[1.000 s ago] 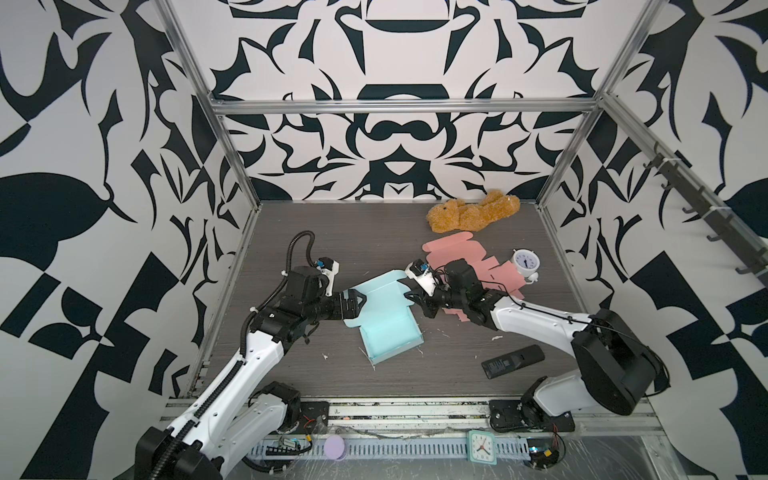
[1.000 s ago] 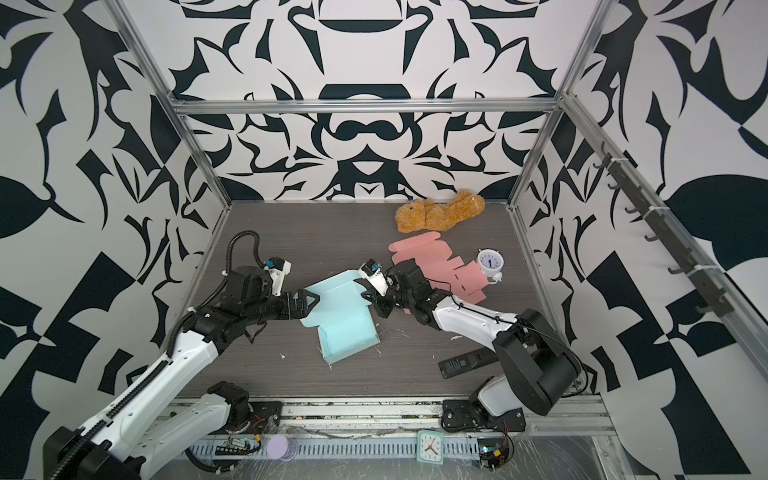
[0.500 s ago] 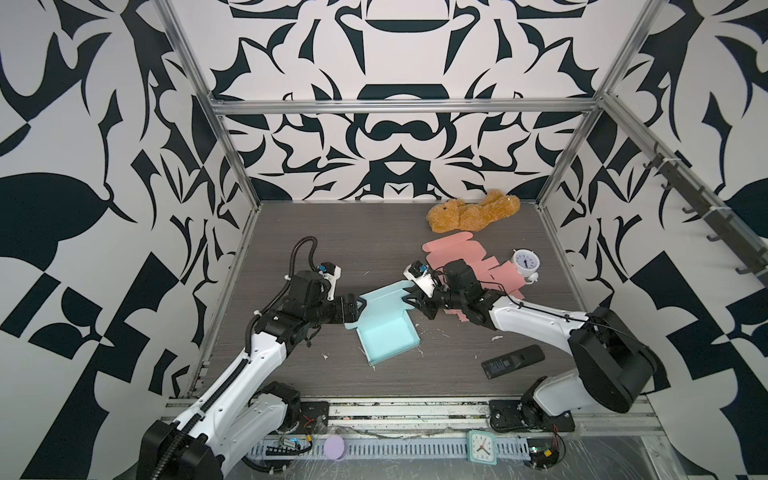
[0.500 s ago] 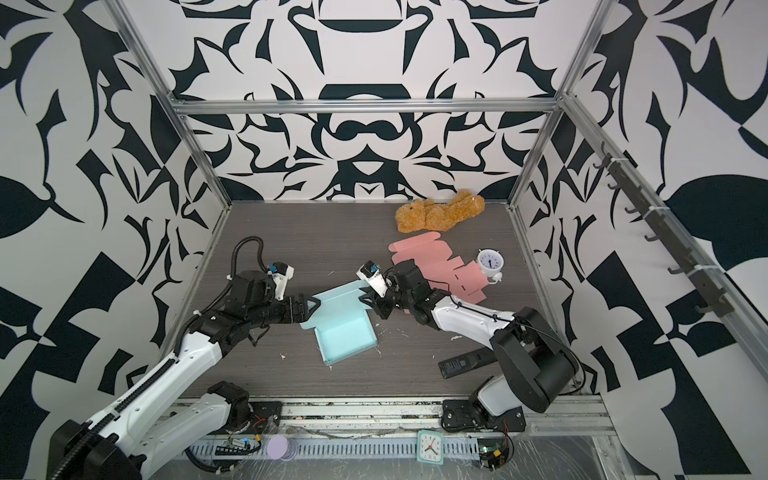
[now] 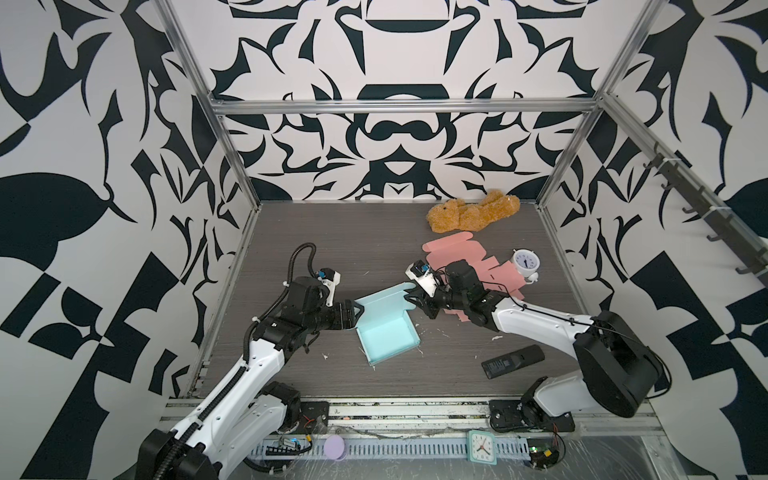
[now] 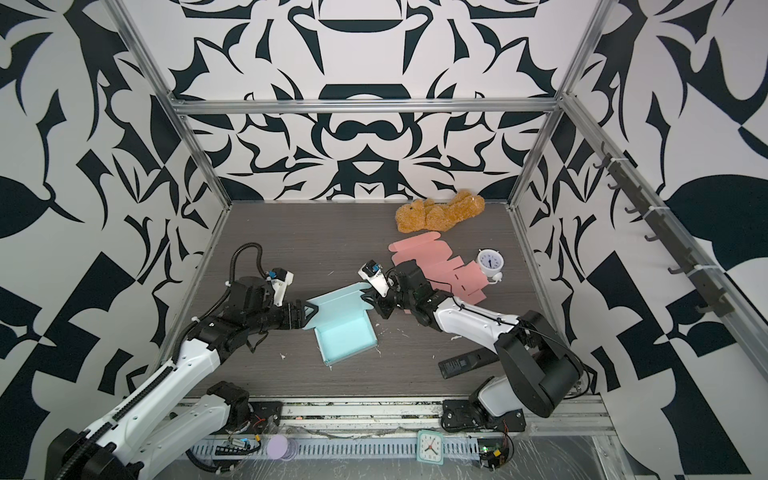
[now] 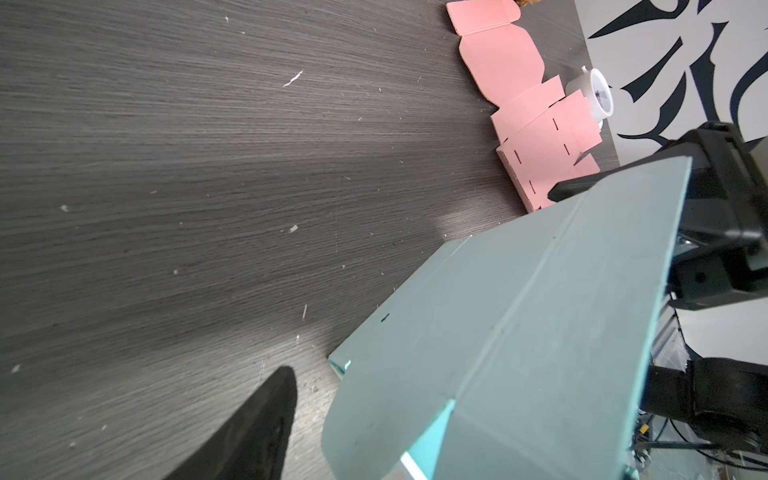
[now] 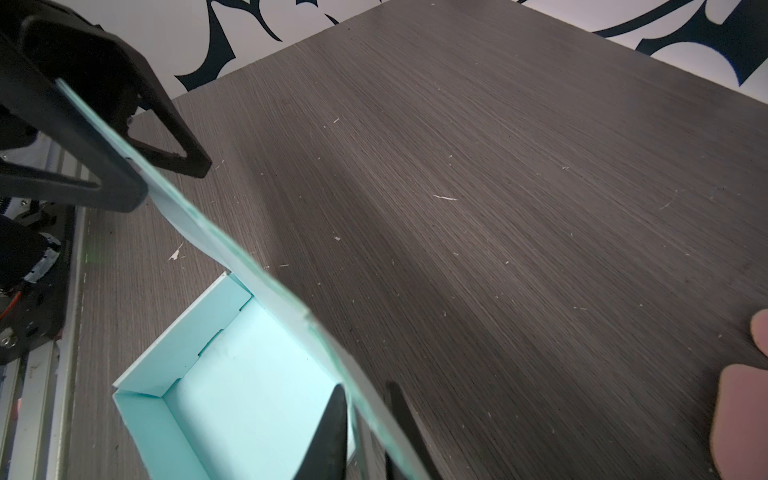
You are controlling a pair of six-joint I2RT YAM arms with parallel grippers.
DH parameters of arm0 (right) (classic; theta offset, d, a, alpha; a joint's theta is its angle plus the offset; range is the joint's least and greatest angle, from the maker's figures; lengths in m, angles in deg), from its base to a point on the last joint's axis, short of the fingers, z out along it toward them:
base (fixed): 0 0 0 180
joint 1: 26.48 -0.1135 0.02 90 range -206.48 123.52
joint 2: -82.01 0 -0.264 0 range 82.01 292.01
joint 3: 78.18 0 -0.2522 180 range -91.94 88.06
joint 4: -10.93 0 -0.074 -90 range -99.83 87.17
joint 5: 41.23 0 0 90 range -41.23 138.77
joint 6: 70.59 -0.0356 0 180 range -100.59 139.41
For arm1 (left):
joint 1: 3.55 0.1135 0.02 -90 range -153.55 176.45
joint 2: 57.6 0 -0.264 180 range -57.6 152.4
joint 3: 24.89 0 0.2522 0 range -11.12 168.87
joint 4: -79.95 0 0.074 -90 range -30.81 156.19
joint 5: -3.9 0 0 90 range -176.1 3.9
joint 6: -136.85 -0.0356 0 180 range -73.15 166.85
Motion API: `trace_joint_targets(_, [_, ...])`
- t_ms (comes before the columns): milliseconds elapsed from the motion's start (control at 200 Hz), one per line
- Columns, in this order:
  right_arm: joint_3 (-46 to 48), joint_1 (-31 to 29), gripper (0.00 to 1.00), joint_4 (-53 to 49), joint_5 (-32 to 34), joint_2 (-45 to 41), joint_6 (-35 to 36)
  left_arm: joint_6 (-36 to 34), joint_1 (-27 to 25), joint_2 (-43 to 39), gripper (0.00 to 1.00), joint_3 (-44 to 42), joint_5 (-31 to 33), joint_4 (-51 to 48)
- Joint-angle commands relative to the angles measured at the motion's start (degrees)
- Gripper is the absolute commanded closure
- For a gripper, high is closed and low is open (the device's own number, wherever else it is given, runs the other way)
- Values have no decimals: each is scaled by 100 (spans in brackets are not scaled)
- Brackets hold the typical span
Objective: Fold the paper box
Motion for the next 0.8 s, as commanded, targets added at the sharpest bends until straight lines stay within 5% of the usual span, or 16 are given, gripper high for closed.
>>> trace_joint_targets(0, [1, -50, 84, 132, 92, -126, -13, 54, 15, -103, 22, -72, -6, -82])
trace_joint_targets(795, [-19, -98, 93, 97, 305, -144, -40, 228, -394, -93, 66, -109, 523, -418])
